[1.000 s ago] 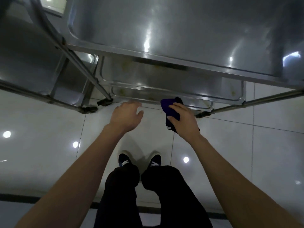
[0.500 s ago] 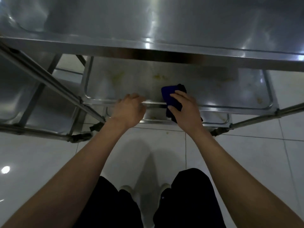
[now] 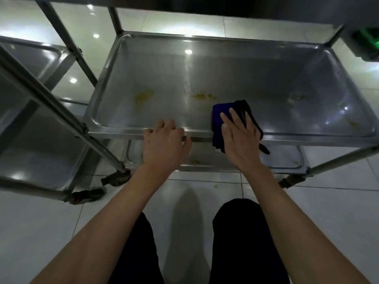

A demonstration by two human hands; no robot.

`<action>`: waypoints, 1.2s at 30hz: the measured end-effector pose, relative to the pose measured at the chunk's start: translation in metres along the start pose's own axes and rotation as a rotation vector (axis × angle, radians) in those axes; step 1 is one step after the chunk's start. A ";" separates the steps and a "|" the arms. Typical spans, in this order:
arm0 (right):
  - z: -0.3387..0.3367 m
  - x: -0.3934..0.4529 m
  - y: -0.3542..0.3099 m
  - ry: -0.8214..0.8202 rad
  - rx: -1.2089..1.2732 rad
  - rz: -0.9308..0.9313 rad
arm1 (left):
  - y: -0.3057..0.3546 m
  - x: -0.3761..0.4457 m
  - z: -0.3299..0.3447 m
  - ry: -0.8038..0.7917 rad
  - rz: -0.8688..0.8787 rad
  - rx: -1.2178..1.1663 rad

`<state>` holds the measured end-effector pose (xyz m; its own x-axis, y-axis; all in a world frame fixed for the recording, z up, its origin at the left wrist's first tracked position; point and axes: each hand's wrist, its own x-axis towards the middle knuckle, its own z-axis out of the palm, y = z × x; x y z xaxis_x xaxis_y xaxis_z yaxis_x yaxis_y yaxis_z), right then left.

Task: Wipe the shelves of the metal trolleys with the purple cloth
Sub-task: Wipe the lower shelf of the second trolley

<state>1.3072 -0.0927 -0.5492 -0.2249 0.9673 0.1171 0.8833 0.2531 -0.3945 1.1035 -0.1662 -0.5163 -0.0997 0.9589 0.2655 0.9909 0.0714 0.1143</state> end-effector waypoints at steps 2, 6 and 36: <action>0.004 0.001 0.000 0.023 -0.031 0.000 | -0.003 -0.002 0.004 0.043 0.017 0.002; -0.002 0.001 -0.004 -0.021 -0.079 0.011 | -0.012 -0.005 -0.001 0.023 0.052 -0.054; 0.005 0.027 -0.063 -0.255 -0.024 -0.143 | -0.142 -0.051 -0.026 0.082 -0.245 -0.037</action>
<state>1.2437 -0.0825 -0.5262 -0.4410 0.8952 -0.0645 0.8443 0.3893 -0.3682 0.9657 -0.2320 -0.5210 -0.3450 0.8885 0.3024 0.9324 0.2875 0.2192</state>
